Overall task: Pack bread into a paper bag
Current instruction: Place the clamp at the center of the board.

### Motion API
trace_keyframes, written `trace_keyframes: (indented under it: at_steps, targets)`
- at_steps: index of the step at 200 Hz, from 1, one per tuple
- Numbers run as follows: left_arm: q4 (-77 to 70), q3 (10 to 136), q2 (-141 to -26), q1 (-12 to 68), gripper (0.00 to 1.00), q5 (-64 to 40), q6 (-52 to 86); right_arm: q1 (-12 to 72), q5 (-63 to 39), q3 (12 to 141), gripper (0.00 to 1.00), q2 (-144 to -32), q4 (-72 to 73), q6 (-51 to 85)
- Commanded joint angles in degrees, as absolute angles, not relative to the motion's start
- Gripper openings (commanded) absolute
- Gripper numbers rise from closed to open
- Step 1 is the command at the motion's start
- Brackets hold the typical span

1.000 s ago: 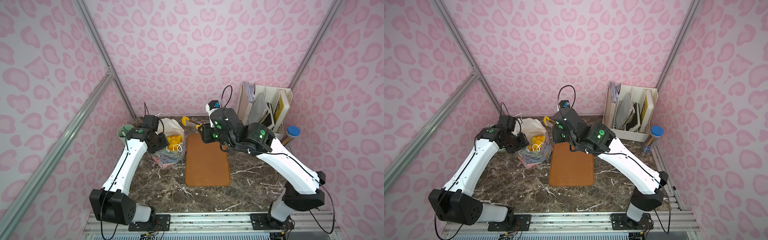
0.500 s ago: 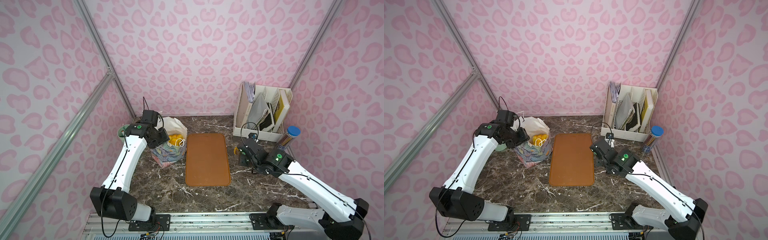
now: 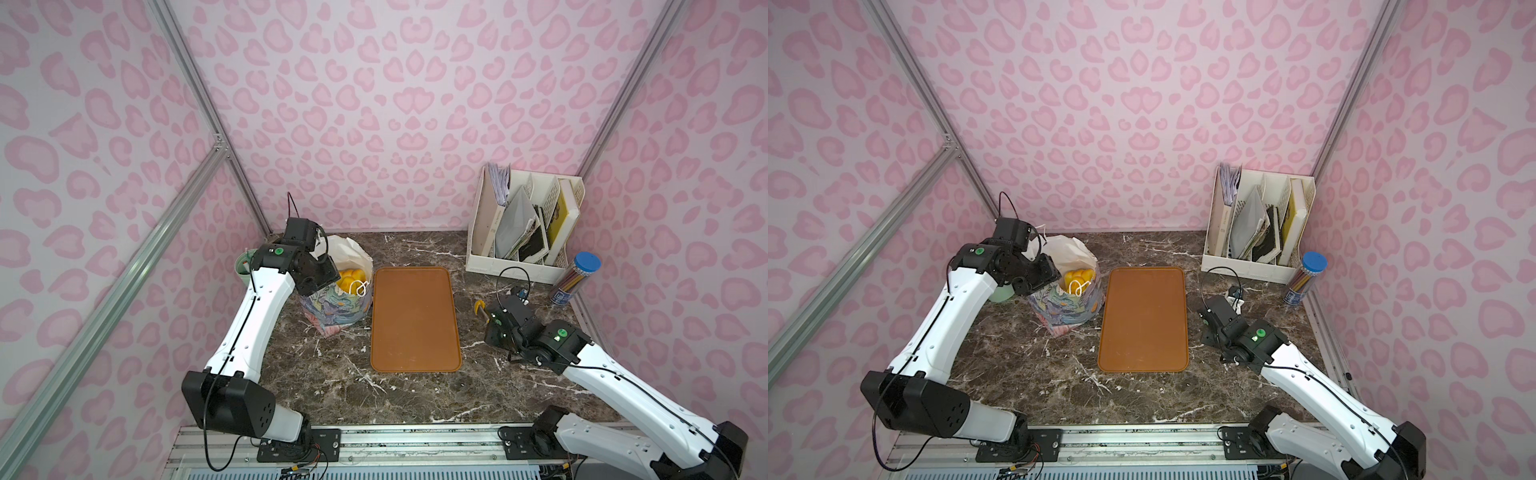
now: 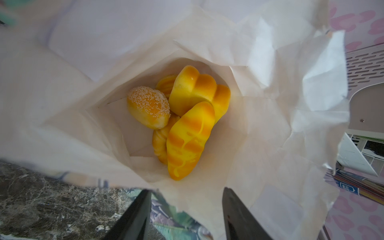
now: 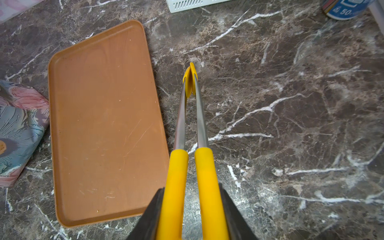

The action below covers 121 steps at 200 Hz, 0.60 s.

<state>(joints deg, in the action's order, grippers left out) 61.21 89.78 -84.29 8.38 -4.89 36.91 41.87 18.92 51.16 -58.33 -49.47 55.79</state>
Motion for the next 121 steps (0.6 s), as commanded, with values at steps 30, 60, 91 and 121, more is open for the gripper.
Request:
trace_keyframes:
  at_steps: [30,60,91,121]
  targets:
    - [61.8,91.2,-85.0,8.4,0.58,-5.3,36.1,41.0,6.1,46.7,0.24,-60.9,-56.8,59.8]
    - [61.9,91.0,-85.0,8.4,0.58,-5.4,36.1,40.0,3.3,45.3,0.26,-63.3,-55.9,60.3]
    - [61.8,90.0,-84.5,8.4,0.58,-5.3,36.0,38.0,2.6,42.7,0.31,-67.5,-54.1,60.3]
    - [61.8,89.1,-83.7,8.4,0.58,-5.3,35.9,34.7,-0.9,38.4,0.31,-74.0,-48.6,57.6]
